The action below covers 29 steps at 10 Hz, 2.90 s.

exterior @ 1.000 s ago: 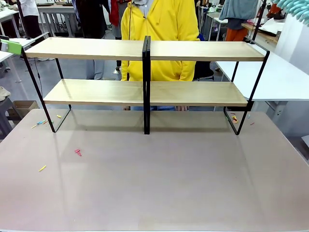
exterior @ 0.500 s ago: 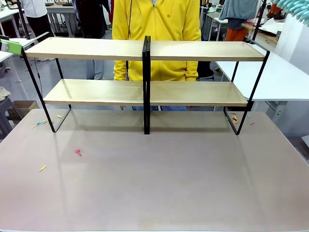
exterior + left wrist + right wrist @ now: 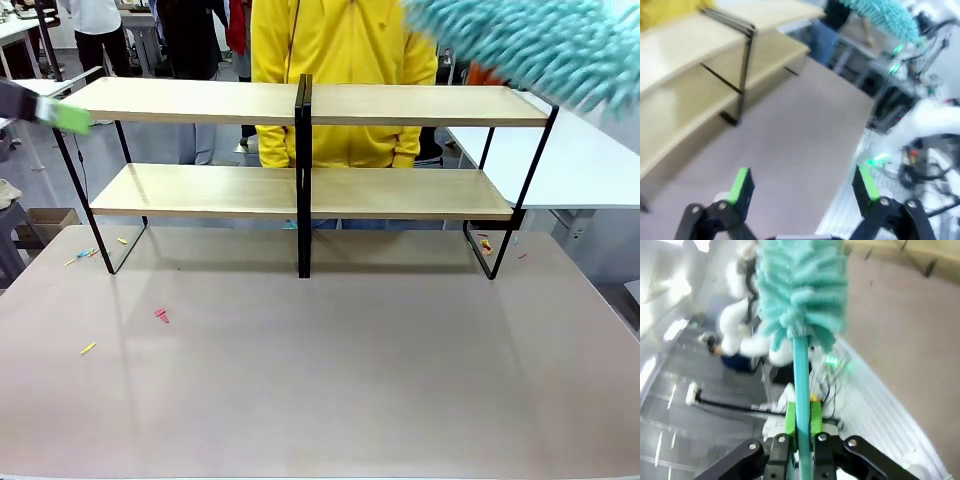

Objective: Clean the shelves.
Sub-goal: Place the Duster on the table.

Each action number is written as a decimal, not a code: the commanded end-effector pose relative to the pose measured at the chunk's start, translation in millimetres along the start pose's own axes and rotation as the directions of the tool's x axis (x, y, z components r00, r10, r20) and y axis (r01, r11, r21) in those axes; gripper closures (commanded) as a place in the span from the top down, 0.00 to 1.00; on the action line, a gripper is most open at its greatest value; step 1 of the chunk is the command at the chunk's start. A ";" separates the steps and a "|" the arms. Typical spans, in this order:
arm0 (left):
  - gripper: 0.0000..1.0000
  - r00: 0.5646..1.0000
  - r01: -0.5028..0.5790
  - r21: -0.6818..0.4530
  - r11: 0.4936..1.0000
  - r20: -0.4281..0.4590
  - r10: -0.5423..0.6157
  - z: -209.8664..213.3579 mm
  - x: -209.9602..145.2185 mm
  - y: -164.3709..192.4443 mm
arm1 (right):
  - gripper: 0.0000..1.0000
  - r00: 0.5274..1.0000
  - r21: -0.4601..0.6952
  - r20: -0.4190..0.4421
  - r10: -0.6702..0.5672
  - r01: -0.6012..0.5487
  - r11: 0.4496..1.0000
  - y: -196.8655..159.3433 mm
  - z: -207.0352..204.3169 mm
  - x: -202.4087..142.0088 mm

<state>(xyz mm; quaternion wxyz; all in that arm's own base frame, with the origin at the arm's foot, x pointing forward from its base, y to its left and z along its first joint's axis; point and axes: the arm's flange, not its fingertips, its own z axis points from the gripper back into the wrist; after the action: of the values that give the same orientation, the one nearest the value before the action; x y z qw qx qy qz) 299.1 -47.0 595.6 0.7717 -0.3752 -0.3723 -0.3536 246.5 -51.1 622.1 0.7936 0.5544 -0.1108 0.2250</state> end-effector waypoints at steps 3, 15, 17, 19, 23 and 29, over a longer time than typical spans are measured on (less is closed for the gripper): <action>1.00 0.636 -0.737 -0.018 0.676 -0.358 0.684 -62.0 -171.4 67.6 | 0.13 0.748 -0.059 -0.664 -0.009 -0.040 0.997 -108.4 -132.8 -5.2; 1.00 0.527 -0.846 -0.113 0.521 -0.329 0.784 -49.2 -189.1 149.9 | 1.00 0.873 -0.231 -0.380 -0.307 0.232 0.945 -249.2 -89.1 21.7; 1.00 0.527 -0.846 -0.113 0.521 -0.329 0.784 -49.2 -189.1 149.9 | 1.00 0.958 -0.347 0.036 -0.284 0.278 0.896 -246.4 -74.5 26.5; 1.00 0.527 -0.846 -0.113 0.521 -0.329 0.784 -49.2 -189.1 149.9 | 1.00 0.891 -0.166 0.305 -0.336 0.398 0.902 -224.3 -64.7 16.0; 1.00 0.527 -0.846 -0.113 0.521 -0.329 0.784 -49.2 -189.1 149.9 | 1.00 0.806 0.167 0.074 -0.587 0.570 0.804 -180.4 -67.1 -26.4; 1.00 0.527 -0.846 -0.113 0.521 -0.329 0.784 -49.2 -189.1 149.9 | 1.00 0.832 0.078 0.117 -0.543 0.537 0.840 -185.1 -65.6 -13.7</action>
<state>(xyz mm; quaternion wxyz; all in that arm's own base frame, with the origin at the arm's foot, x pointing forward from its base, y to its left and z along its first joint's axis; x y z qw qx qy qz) 351.9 34.5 367.8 0.8364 -0.5473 0.0043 -0.0303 317.2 -47.4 438.2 0.8031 0.5938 0.0164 -0.0474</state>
